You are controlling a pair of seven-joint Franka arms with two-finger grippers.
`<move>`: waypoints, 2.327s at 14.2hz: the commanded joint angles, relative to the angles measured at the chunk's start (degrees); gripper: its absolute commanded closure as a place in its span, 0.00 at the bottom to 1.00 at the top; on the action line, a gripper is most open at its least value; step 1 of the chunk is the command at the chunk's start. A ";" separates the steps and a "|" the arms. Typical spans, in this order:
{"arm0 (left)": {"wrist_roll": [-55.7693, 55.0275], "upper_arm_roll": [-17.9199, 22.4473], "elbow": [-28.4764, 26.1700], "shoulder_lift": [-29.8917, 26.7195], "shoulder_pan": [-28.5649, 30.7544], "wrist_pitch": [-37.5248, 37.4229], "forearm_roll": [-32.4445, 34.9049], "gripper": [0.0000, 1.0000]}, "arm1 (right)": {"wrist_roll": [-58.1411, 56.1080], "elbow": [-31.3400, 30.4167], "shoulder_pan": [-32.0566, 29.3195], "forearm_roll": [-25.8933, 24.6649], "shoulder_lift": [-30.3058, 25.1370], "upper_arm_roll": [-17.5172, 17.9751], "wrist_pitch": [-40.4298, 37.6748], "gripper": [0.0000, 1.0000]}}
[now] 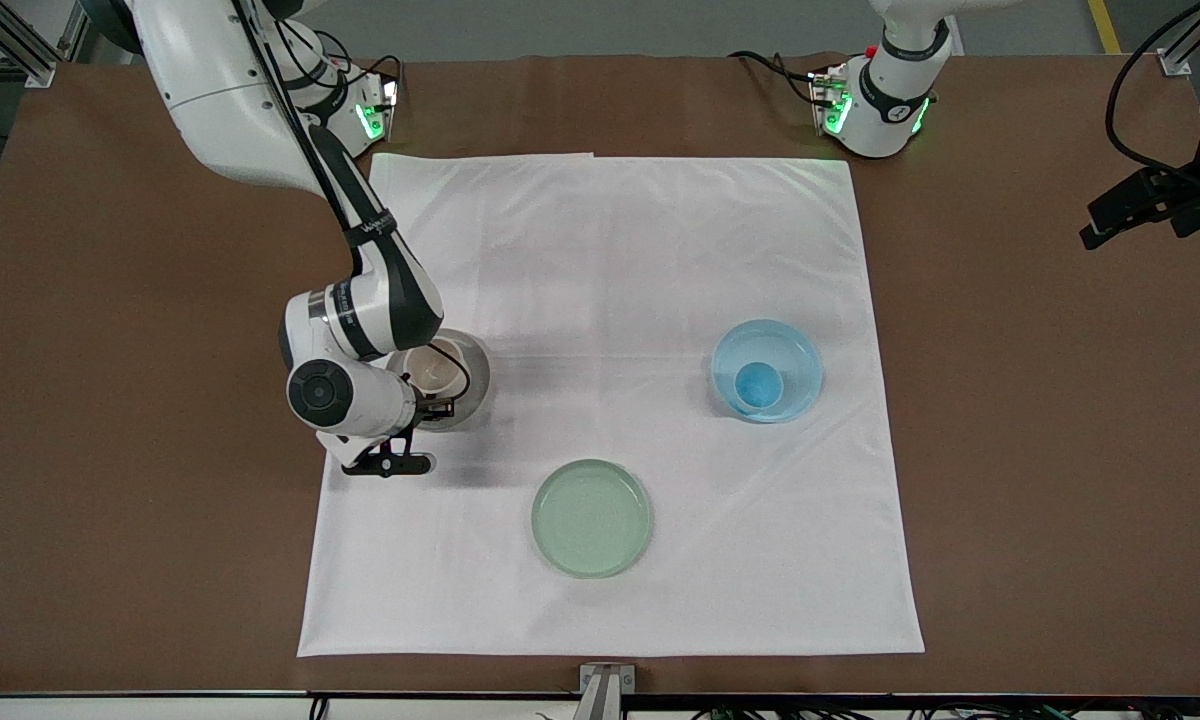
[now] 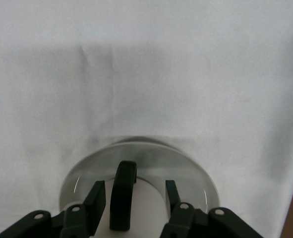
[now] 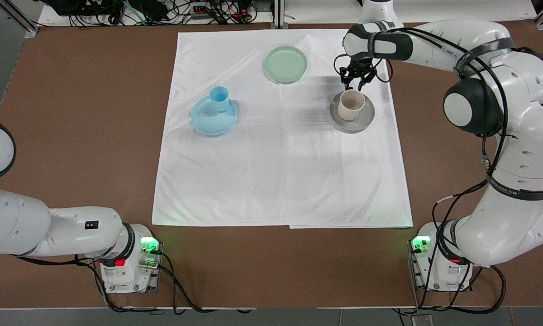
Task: Place blue cup in blue plate and white mug in gray plate
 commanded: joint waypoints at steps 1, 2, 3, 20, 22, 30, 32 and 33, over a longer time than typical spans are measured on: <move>-0.21 -1.33 -1.95 -1.35 0.57 1.20 -0.63 0.00 | 0.64 -1.42 -0.67 -0.44 -9.77 -1.05 -9.76 0.00; -0.30 -2.48 -1.95 -1.35 1.36 1.29 -0.63 0.00 | 0.56 -1.42 -0.76 -0.88 -13.19 -2.18 -14.33 0.00; -0.38 -3.01 -2.12 -1.53 1.37 1.29 -0.63 0.00 | 0.56 -1.51 -0.85 -1.32 -16.01 -3.24 -17.94 0.00; -0.12 -3.28 -5.73 -2.58 1.20 5.16 -0.55 0.00 | -21.41 -1.33 -16.14 -6.95 -35.02 -11.07 -30.90 0.00; -0.12 -3.28 -5.81 -2.93 1.20 5.16 -0.55 0.00 | -21.50 -1.60 -16.23 -7.82 -35.90 -11.07 -30.37 0.00; -0.12 -3.98 -6.43 -4.34 1.28 4.72 -0.55 0.00 | -24.49 5.77 -15.71 -9.06 -35.29 -10.90 -28.09 0.00; -0.03 -3.98 -6.34 -4.17 1.28 4.80 -0.55 0.00 | -24.23 6.48 -15.44 -9.85 -35.29 -10.63 -28.00 0.00; -0.12 -3.98 -6.34 -3.99 1.28 5.07 -0.55 0.00 | -24.23 7.53 -15.44 -9.50 -35.20 -10.63 -27.82 0.00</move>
